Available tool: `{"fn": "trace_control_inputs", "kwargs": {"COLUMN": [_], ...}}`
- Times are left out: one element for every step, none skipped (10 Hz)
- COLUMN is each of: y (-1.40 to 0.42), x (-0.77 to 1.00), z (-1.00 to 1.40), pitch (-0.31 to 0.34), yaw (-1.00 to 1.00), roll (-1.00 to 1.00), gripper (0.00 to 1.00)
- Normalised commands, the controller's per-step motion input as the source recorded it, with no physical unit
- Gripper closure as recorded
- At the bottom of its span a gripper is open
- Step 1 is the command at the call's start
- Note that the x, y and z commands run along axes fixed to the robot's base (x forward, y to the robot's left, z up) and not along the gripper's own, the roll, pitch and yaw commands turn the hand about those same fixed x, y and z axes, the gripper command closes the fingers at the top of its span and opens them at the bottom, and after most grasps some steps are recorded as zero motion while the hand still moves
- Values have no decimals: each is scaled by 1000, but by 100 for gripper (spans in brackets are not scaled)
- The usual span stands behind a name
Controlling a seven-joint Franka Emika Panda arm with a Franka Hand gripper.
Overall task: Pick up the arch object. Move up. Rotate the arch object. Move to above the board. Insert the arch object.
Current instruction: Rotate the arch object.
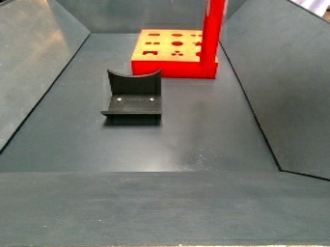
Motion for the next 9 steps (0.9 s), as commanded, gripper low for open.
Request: {"fn": "trace_control_inputs", "kwargs": {"y": [10,12,14,13,9,6,2,3,0], "x": [17,17,24,27,27,23,21,24,0], "z": [-1000,-1000,-1000,-917,-707,-556,-406,-259,0], "pitch": [-53,-63,-61,-61,-62,-62,-65,-68,-60], "yaw": [6,-3,-10,-11,-16,-16,-17,-16,-15], "roll": [-141,-135,-131,-131,-133,-133,-138,-145,42], "gripper": [100,100,100,100,100,100,100,100,0]}}
